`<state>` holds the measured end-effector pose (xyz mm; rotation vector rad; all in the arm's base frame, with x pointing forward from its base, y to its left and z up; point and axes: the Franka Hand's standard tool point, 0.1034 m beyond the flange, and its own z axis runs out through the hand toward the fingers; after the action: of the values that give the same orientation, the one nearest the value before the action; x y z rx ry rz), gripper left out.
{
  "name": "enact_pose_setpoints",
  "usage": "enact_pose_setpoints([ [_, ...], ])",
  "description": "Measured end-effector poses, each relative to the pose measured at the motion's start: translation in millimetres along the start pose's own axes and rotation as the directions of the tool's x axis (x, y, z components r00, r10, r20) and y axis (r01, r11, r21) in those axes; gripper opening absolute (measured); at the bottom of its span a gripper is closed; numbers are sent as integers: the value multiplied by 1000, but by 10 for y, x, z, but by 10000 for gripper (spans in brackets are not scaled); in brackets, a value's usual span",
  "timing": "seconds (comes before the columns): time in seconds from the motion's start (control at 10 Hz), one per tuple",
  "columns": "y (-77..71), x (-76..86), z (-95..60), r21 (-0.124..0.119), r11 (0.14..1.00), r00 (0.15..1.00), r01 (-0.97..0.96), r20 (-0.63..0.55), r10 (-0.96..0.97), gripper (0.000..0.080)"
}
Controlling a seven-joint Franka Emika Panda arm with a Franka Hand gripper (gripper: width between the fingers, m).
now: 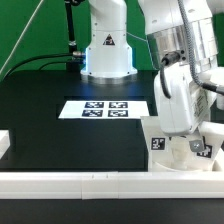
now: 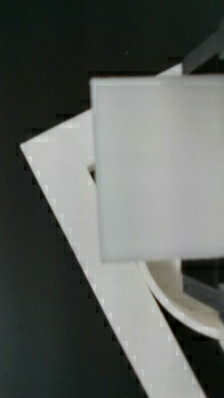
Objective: Assemble stool
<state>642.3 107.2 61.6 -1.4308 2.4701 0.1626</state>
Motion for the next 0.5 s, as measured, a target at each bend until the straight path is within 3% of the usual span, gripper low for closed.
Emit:
enact_pose_setpoints([
  [0.3,-25,1,-13,10,980,980,-198,25,198,337],
  [0.5,-8,14,-20,45,932,930,-360,93,355,337],
])
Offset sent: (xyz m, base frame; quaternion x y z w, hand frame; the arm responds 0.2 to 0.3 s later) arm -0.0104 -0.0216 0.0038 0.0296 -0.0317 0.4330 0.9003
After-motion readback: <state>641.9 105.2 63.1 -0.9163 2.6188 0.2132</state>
